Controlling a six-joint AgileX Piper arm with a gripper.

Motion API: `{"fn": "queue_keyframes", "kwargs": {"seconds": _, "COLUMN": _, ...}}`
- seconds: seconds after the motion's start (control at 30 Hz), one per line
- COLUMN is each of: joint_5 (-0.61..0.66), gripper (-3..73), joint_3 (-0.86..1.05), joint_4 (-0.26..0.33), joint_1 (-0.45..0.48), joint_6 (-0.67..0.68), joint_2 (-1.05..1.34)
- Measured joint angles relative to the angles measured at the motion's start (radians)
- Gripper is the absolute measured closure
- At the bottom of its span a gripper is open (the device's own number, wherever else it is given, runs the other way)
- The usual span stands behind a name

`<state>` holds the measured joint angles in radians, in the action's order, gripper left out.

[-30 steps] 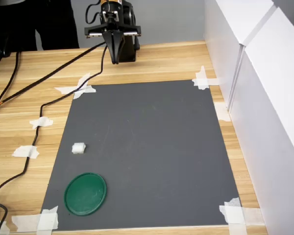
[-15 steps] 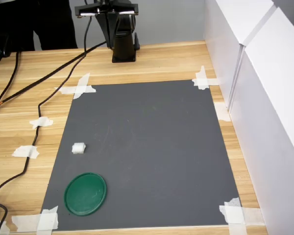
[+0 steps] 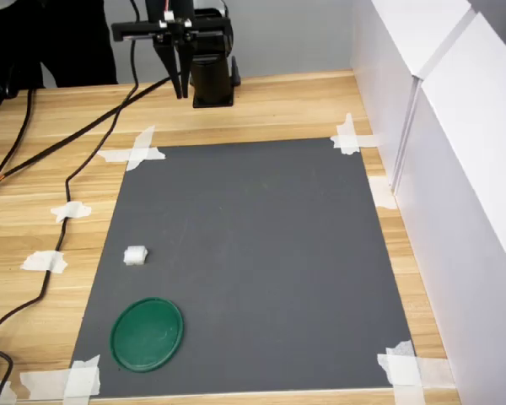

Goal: Grasp a white terminal and put it on the green lid.

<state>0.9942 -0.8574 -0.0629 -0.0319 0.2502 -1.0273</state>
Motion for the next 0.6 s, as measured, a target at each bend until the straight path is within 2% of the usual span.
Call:
{"fn": "queue_keyframes", "kwargs": {"seconds": 0.13, "joint_5": 0.023, "gripper": 65.9, "joint_3": -0.092, "joint_4": 0.063, "joint_1": 0.096, "joint_6": 0.085, "joint_2": -0.129}}
{"fn": "queue_keyframes", "kwargs": {"seconds": 0.27, "joint_5": 0.067, "gripper": 56.4, "joint_3": -0.199, "joint_4": 0.130, "joint_1": 0.196, "joint_6": 0.227, "joint_2": -0.264}}
{"fn": "queue_keyframes", "kwargs": {"seconds": 0.33, "joint_5": 0.079, "gripper": 49.2, "joint_3": -0.245, "joint_4": 0.151, "joint_1": 0.234, "joint_6": 0.272, "joint_2": -0.335}}
{"fn": "queue_keyframes", "kwargs": {"seconds": 0.47, "joint_5": 0.081, "gripper": 31.5, "joint_3": -0.339, "joint_4": 0.156, "joint_1": 0.290, "joint_6": 0.312, "joint_2": -0.464}}
{"fn": "queue_keyframes", "kwargs": {"seconds": 0.6, "joint_5": 0.065, "gripper": 14.7, "joint_3": -0.421, "joint_4": 0.153, "joint_1": 0.304, "joint_6": 0.305, "joint_2": -0.576}}
